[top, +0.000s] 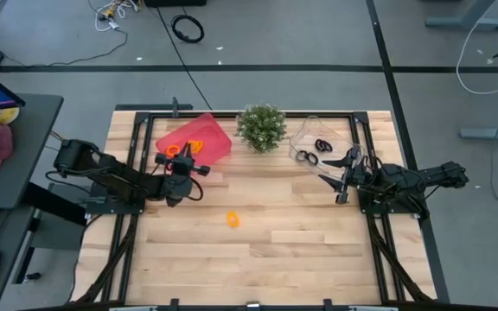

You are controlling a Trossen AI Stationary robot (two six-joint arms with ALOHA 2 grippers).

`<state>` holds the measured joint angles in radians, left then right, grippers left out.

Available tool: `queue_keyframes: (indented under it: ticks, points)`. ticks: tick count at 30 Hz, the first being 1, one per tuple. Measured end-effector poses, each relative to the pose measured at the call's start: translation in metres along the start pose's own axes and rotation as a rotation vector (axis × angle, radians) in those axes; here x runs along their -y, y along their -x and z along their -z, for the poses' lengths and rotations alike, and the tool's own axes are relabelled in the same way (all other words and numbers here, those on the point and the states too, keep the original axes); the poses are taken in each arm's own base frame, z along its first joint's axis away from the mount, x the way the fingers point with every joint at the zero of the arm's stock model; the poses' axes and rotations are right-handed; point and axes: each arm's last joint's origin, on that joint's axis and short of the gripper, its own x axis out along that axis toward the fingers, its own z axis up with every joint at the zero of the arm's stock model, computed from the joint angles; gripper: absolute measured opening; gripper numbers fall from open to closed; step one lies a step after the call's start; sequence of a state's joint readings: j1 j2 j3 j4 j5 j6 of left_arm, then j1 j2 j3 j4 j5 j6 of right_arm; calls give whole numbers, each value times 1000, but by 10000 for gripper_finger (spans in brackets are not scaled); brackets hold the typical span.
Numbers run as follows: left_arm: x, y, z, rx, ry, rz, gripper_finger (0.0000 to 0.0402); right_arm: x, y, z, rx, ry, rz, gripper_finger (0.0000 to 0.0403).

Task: Sort spring keychains
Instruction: Put the yellow spring keychain into the pink bin

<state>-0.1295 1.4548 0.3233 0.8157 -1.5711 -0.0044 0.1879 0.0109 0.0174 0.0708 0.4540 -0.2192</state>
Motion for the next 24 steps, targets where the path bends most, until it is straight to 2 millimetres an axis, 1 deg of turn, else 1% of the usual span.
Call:
queue_keyframes:
  ticks: [5,7,18,24]
  points:
    - [-3,-2,5,-4,-13,-11,11,0,0,0,0,0,0,222]
    - [-3,-3,5,-5,-12,-15,18,0,0,0,-1,0,0,222]
    - [-3,-3,5,-5,-38,-15,105,0,0,0,-1,0,0,222]
    - [-3,-3,5,-5,-37,-15,145,0,0,0,-1,0,0,222]
